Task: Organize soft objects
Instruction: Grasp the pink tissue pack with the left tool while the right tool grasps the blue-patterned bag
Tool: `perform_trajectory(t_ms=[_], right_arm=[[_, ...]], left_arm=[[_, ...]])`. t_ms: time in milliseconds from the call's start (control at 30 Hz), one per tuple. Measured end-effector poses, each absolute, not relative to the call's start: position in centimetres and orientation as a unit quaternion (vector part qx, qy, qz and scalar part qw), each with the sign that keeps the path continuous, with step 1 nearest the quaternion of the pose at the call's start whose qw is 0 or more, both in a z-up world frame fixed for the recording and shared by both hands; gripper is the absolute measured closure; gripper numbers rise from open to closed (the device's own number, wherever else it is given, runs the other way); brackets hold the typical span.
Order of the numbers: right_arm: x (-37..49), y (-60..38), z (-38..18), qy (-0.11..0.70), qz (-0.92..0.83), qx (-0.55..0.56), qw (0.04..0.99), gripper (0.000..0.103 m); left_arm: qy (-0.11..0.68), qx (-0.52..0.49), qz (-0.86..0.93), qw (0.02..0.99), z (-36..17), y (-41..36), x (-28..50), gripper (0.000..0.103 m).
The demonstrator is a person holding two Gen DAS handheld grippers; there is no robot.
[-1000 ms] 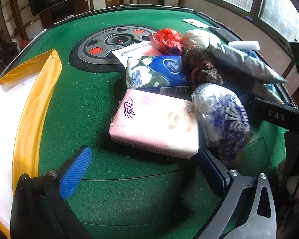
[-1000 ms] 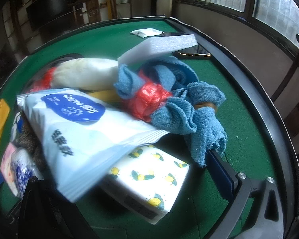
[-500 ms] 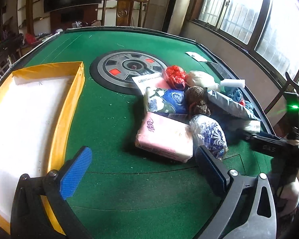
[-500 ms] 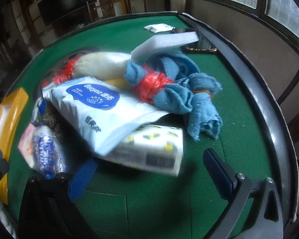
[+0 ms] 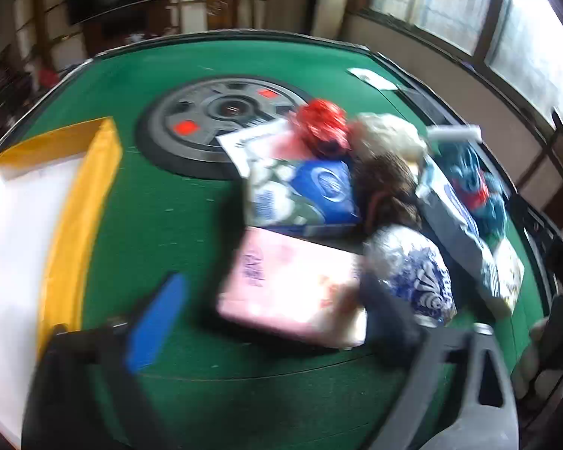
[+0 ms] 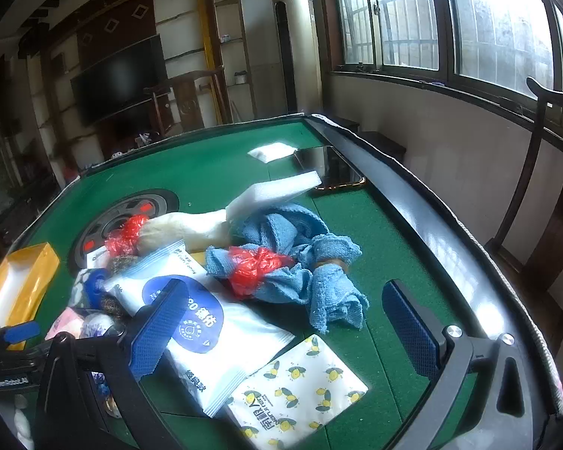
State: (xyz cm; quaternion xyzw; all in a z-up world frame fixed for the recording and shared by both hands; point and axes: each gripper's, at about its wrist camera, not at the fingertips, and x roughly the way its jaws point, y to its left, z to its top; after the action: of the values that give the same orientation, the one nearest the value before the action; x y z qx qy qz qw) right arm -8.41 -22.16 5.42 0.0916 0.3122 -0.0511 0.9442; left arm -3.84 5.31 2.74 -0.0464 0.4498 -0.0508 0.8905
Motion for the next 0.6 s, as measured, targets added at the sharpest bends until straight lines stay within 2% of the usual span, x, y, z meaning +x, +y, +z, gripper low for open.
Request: perform_trajectory(t_ms=[133, 267, 300, 367, 467, 600], right_arm=[[-8.6, -22.3, 5.2, 0.318, -0.051, 0.097, 0.942, 0.001], [-8.5, -22.6, 5.0, 0.324, -0.048, 0.104, 0.939, 0.001], [-8.5, -22.6, 5.0, 0.326, -0.046, 0.105, 0.938, 0.002], [-8.4, -22.5, 4.9, 0.330, -0.043, 0.104, 0.937, 0.001], [-8.3, -22.4, 4.7, 0.333, -0.043, 0.103, 0.936, 0.002], [-8.2, -22.3, 4.7, 0.336, -0.044, 0.103, 0.935, 0.002]], left_arm=[[0.462, -0.021, -0.102, 0.881, 2.3, 3.3, -3.1, 0.049], [0.465, -0.008, -0.143, 0.873, 3.0, 2.4, -4.3, 0.049], [0.465, -0.004, -0.151, 0.872, 3.2, 2.3, -4.6, 0.048], [0.464, -0.006, -0.166, 0.870, 3.4, 2.4, -5.1, 0.036], [0.463, -0.011, -0.166, 0.871, 3.4, 2.9, -5.3, 0.029], [0.468, -0.033, -0.149, 0.870, 2.3, 3.0, -4.4, 0.027]])
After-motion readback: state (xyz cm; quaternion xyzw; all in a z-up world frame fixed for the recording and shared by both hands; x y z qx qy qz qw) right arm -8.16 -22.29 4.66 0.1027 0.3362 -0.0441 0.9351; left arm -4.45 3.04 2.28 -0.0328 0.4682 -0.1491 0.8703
